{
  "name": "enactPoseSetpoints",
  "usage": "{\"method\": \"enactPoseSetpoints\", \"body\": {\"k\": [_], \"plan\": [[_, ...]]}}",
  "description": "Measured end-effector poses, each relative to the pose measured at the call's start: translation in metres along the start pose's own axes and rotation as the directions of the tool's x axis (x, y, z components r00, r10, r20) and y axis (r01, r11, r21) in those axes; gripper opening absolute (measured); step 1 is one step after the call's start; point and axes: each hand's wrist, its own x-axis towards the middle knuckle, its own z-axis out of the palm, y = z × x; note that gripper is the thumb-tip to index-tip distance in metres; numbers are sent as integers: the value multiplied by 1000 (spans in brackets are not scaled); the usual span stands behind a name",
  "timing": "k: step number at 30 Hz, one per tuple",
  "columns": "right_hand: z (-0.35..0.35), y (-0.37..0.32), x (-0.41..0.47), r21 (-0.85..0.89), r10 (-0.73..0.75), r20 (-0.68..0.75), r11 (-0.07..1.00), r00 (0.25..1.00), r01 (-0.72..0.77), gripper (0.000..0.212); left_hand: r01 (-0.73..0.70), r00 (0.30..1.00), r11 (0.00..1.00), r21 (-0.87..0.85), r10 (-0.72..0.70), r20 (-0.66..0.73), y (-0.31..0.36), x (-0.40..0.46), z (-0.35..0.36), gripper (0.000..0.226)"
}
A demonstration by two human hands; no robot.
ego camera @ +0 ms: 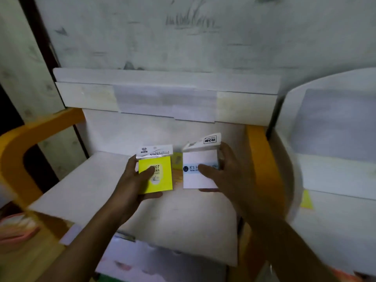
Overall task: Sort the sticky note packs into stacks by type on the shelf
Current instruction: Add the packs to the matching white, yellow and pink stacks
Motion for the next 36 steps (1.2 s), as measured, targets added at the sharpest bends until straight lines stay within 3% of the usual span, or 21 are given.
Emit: {"method": "enactPoseSetpoints", "body": {"k": [5,10,16,21,24,28,32,36], "plan": [[39,40,9,77,181,-63,981,982,-176,61,89,995,996,-9,-90,-39,-26,31,-48,41],[57,61,49,118,193,-130,977,973,-178,60,102,982,993,-53,-109,-155,-33,70,-75,39],[88,80,104,124,229,-22,966,973,-225,64,139,949,990,-24,-141,-284,-29,101,-106,41],[127,90,137,128,245,2,961,969,-243,40,138,945,990,-17,-136,-298,-25,124,-137,37],[146,93,164,109,276,-51,957,960,-270,34,149,949,989,-5,-145,-279,-24,138,-148,34],[165,93,198,70,270,-114,962,956,-264,52,169,953,986,-9,-166,-254,-24,168,-162,33],[178,100,216,29,284,-161,959,945,-283,43,234,961,971,48,-223,-164,-25,193,-172,33],[183,103,219,-255,123,-327,943,937,-213,34,258,965,962,84,-253,-71,-27,204,-184,31]]}}
